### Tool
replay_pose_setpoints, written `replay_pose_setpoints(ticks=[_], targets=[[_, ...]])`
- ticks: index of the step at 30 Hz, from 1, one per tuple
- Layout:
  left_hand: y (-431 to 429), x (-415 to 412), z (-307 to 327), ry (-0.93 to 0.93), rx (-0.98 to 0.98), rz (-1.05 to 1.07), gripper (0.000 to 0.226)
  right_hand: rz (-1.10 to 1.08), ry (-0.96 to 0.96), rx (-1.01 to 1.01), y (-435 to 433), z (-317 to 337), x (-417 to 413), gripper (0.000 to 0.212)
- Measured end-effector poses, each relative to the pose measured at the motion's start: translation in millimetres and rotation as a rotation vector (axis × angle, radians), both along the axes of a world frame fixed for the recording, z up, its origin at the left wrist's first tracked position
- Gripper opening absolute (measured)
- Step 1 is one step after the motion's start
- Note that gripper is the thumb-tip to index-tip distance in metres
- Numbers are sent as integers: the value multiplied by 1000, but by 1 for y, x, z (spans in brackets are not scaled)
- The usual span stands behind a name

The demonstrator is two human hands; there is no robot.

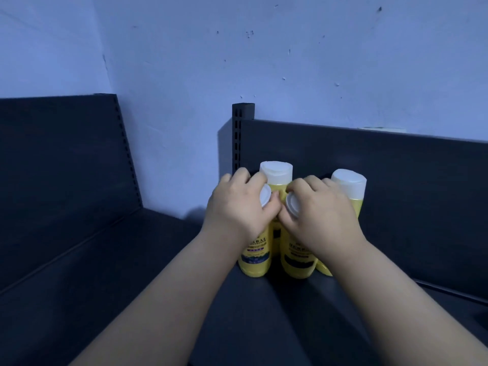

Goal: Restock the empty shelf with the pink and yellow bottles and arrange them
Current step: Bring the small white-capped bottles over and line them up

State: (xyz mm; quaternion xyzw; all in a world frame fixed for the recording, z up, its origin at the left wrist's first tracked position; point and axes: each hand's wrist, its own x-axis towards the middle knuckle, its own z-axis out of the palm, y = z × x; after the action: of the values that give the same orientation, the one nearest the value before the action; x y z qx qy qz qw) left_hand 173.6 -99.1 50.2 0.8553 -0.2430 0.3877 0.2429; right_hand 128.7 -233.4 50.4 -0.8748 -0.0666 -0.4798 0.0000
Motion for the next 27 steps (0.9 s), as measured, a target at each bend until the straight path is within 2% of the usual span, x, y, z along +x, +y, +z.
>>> replay_pose_setpoints(ticks=[3, 6, 11, 15, 20, 27], targets=[[11, -22, -8, -60, -79, -25, 32, 121, -21, -10, 3, -8, -15, 32], [20, -55, -6, -58, -118, 13, 29, 208, -13, -1, 0, -12, -32, 25], [44, -121, 2, -140, -197, 76, 27, 325, -132, 147, -1, -1, -67, 18], [71, -167, 7, -233, -159, 202, 23, 543, -200, 179, 26, 9, -90, 14], [109, -228, 8, -250, -110, 332, 24, 751, -235, 229, 75, 22, -119, 15], [178, -303, 4, -273, -56, 583, 27, 1048, -143, 249, 161, 17, -173, 16]])
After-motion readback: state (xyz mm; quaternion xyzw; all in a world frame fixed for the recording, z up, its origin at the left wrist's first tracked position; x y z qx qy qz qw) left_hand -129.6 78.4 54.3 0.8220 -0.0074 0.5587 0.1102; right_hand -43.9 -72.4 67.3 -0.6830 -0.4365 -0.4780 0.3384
